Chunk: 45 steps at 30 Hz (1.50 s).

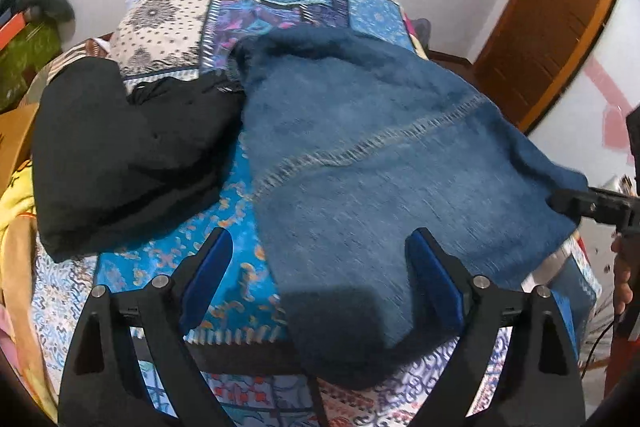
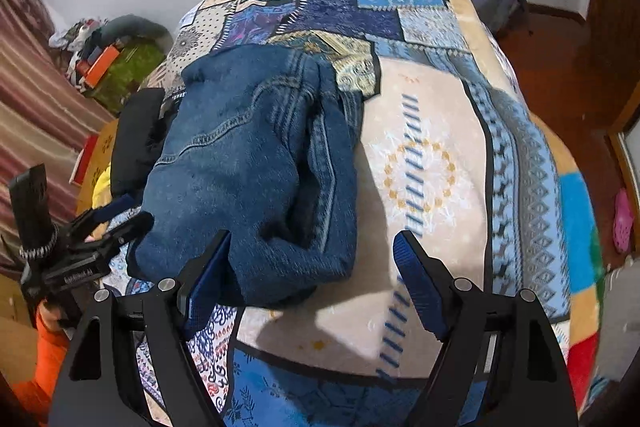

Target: Fold large clothes

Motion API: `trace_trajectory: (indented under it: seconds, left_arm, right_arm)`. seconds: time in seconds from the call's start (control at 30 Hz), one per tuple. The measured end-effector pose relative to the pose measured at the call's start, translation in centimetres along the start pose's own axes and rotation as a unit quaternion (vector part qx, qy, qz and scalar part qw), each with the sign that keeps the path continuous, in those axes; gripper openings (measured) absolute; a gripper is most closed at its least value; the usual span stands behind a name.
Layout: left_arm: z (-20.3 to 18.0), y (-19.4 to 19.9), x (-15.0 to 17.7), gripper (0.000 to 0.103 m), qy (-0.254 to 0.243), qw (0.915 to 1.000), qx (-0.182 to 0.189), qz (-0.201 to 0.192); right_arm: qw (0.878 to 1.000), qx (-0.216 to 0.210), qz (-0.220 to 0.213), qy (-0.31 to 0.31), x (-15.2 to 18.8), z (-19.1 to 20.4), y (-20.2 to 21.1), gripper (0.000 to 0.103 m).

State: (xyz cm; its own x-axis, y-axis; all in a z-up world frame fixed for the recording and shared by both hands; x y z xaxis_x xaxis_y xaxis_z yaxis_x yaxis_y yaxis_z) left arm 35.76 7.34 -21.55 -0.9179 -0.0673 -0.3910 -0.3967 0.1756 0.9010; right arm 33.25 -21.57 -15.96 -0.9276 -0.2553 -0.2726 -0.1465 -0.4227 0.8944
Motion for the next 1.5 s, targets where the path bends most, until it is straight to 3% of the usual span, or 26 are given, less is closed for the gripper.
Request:
trace_trajectory:
  seconds: [0.2, 0.33, 0.53, 0.83, 1.03, 1.17, 1.3, 1.5]
  left_arm:
    - [3.2, -1.1, -2.2, 0.090, 0.053, 0.9980, 0.025, 0.025]
    - [4.5, -2.6, -2.5, 0.090, 0.089, 0.9915, 0.080, 0.052]
    - [5.9, -5.6, -2.7, 0.090, 0.151, 0.9637, 0.200, 0.093]
    - [5.4, -9.3, -3.0, 0.091, 0.192, 0.9307, 0.282, 0.132]
    - [4.2, -9.4, -3.3, 0.091, 0.186, 0.9333, 0.278, 0.131]
    - [3.5, -8.8, -3.6, 0.084, 0.184, 0.9365, 0.270, 0.127]
    - [2.8, -6.8, -3.3, 0.069, 0.171, 0.9431, 0.259, 0.119]
    - [1.1, -2.8, -3.1, 0.051, 0.141, 0.9513, 0.254, 0.102]
  right_arm:
    - [1.000, -0.001, 0.006, 0.017, -2.4, -0.3, -0.9, 0.078]
    - [0.998, -0.042, 0.036, -0.003, -3.3, -1.5, -2.4, 0.078]
    - [0.986, -0.135, 0.087, -0.047, -3.4, -3.1, -5.1, 0.078]
    - [0.970, -0.208, 0.109, -0.069, -4.4, -3.2, -6.6, 0.081]
    - [0.953, -0.256, 0.115, -0.112, -4.8, -3.9, -7.0, 0.081]
    - [0.959, -0.240, 0.113, -0.104, -4.8, -3.3, -6.8, 0.059]
    - [0.966, -0.218, 0.106, -0.091, -4.7, -2.6, -6.1, 0.035]
    - [0.976, -0.187, 0.101, -0.054, -4.3, -0.1, -3.8, 0.025]
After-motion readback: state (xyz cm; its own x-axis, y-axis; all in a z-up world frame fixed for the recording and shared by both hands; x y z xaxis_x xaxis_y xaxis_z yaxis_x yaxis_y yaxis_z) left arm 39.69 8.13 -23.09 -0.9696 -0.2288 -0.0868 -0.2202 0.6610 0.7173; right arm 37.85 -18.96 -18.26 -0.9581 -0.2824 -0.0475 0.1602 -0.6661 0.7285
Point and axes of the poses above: each gripper's, at about its wrist camera, not at the fingertips, and y roughly against the way its jaws point, z to its left, x to its underside, the point moved 3 cm from there along -y, roughly the way its jaws point, and after that the axes turned 12 degrees about z, right-handed, at the moved point
